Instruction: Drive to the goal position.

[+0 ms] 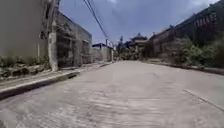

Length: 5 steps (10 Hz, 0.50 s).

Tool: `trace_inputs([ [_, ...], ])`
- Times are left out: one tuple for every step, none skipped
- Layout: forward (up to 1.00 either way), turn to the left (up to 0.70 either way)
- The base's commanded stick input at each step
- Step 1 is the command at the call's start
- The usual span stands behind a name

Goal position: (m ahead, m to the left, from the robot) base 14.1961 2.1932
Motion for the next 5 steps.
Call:
trace_inputs([
  [1.0,-0.4],
  [1.0,-0.22],
  [1.0,-0.02],
  [1.0,0.0],
  [1.0,0.0],
])
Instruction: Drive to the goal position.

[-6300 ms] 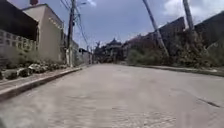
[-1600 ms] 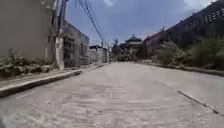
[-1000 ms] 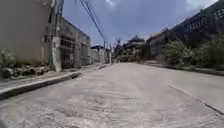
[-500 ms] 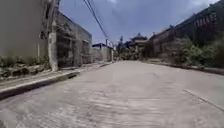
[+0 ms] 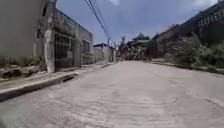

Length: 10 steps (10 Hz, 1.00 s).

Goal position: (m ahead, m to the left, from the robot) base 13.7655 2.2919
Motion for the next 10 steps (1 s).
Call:
trace_inputs([
  [1.0,0.0],
  [1.0,0.0],
  [1.0,0.0],
  [1.0,0.0],
  [1.0,0.0],
  [1.0,0.0],
  [1.0,-0.08],
  [1.0,-0.3],
  [1.0,-0.4],
  [1.0,-0.39],
])
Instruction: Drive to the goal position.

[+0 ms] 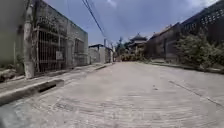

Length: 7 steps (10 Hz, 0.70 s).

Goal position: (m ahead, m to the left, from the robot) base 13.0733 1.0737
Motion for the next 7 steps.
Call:
trace_inputs([
  [1.0,-0.34],
  [1.0,0.0],
  [1.0,0.0],
  [1.0,0.0],
  [1.0,0.0],
  [1.0,0.0],
  [1.0,0.0],
])
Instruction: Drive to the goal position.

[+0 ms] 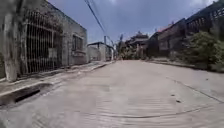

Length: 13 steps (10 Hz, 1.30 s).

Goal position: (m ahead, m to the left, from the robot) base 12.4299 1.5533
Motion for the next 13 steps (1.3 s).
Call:
trace_inputs([
  [1.0,0.0],
  [1.0,0.0],
  [1.0,0.0],
  [1.0,0.0],
  [1.0,-0.18],
  [1.0,-0.37],
  [1.0,-0.37],
  [1.0,-0.36],
  [1.0,-0.2],
  [1.0,-0.01],
  [1.0,0.0],
  [1.0,0.0],
  [1.0,0.02],
])
